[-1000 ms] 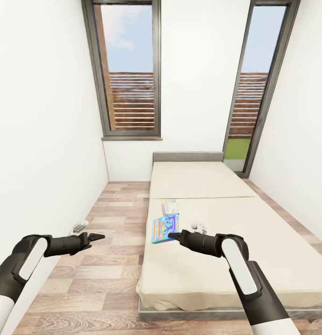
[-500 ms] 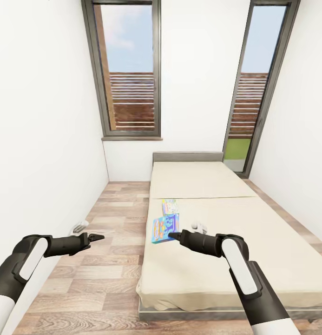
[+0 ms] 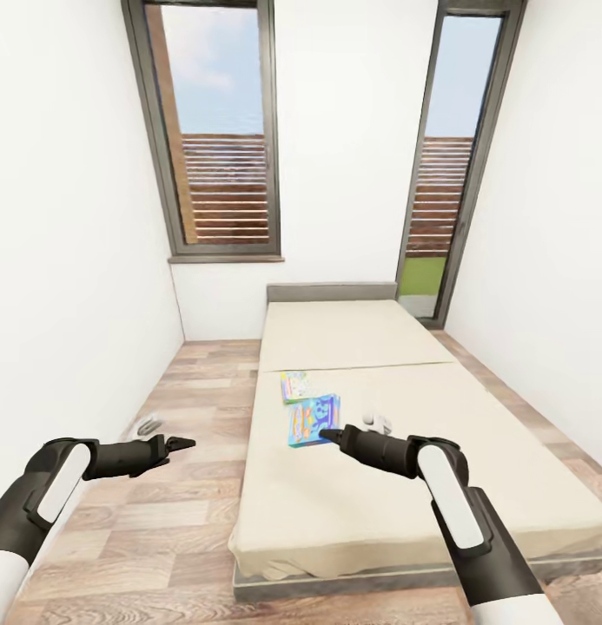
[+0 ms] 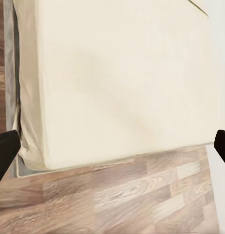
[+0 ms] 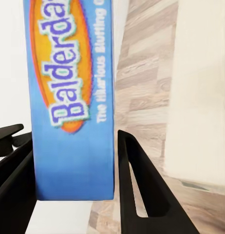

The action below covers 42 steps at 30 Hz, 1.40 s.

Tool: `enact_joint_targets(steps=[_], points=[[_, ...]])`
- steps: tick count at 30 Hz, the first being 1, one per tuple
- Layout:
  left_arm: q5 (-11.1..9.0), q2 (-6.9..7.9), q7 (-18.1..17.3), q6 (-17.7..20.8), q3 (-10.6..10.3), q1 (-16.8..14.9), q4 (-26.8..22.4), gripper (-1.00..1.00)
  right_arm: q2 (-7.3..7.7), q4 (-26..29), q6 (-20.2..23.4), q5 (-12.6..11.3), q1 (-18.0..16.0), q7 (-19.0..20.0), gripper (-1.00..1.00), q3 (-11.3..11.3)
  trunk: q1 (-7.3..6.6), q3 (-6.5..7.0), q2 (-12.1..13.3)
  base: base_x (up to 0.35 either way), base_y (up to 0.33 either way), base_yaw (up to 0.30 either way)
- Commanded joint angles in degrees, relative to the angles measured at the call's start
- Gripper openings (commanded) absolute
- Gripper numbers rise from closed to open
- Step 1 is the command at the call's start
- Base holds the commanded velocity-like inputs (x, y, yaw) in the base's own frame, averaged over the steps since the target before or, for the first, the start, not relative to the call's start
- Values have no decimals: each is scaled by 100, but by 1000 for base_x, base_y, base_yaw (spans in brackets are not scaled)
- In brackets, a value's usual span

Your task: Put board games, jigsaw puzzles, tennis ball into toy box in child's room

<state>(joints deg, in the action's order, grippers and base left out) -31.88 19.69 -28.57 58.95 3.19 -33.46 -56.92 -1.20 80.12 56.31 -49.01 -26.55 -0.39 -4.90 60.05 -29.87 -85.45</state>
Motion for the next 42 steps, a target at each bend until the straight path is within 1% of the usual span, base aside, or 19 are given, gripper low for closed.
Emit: enact_joint_targets(steps=[1,8,18,26,29,33,42], points=[[34,0,-43,29,13,-2,-3,100,-3,2,21,-18,-6,-5,-100,9,0,-6,-4,0,-63,-269],[21,-7,-57,40,13,-2,-7,100,4,-5,20,-20,-7,1,-100,66,0,-6,-4,0,-128,-275],[6,-25,-61,40,10,-2,-4,100,-3,-7,20,-21,-4,2,-100,69,0,-6,-4,0,-160,-276],[15,-32,-61,42,11,-2,-7,100,4,-14,14,-16,-3,-2,-100,75,0,-6,-4,0,-271,-276],[13,-61,-58,39,10,-2,-4,100,2,-14,12,-16,-3,0,-100,75,0,-6,-4,0,-238,-277],[18,-105,-55,38,13,-2,-5,100,5,-14,18,-19,-4,3,-100,76,0,-6,-4,0,-65,-277],[31,-114,-64,44,10,-2,-8,100,-3,-14,17,-21,-5,4,-100,77,0,-6,-4,0,-6,-277]])
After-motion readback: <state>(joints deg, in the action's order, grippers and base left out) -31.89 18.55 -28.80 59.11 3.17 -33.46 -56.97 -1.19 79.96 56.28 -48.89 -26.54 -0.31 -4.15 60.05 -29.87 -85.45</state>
